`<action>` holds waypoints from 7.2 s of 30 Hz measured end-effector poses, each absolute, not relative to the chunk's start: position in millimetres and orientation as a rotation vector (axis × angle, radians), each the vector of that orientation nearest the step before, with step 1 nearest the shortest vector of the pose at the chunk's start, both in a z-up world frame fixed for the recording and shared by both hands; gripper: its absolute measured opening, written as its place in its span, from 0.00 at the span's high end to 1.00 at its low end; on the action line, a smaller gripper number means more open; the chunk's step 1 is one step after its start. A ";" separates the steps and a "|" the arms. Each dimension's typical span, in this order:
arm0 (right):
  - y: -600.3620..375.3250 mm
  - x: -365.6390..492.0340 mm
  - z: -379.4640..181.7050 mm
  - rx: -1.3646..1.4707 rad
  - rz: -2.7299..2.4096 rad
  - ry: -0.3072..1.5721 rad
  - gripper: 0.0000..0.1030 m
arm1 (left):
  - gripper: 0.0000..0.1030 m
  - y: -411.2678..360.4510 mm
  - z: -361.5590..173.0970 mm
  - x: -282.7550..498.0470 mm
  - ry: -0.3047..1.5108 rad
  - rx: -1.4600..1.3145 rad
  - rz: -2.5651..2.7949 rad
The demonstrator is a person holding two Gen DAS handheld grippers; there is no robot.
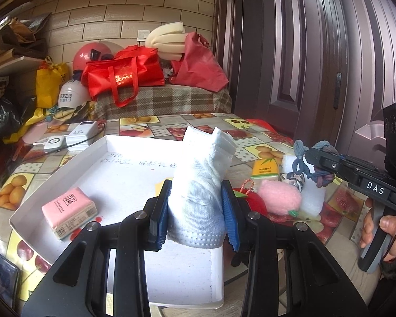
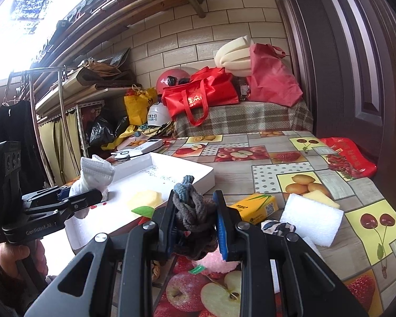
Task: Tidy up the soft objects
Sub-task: 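Carry the white sock with left tool while right tool carries hair tie toward tray, then lower and release the sock into the tray with left tool while right tool releases hair tie, then withdraw both open tools from the tray, then move both tools back over the pile toward the pink pom-pom and foam blocks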
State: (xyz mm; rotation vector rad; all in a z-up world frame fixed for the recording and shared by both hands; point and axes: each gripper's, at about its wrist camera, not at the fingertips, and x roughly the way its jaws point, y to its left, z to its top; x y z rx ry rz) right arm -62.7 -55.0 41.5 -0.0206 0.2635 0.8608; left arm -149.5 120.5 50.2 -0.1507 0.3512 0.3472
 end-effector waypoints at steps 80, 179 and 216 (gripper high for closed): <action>118.9 -46.3 26.0 -0.134 1.023 0.455 0.74 | 0.66 246.1 29.1 -144.8 0.508 -0.288 0.666; -184.0 15.7 28.5 0.341 0.439 0.306 0.00 | 0.13 126.2 53.0 -158.6 0.303 -0.172 0.471; -192.9 36.0 13.5 0.428 0.424 0.434 0.00 | 0.15 29.1 8.1 -65.5 0.852 -0.005 0.037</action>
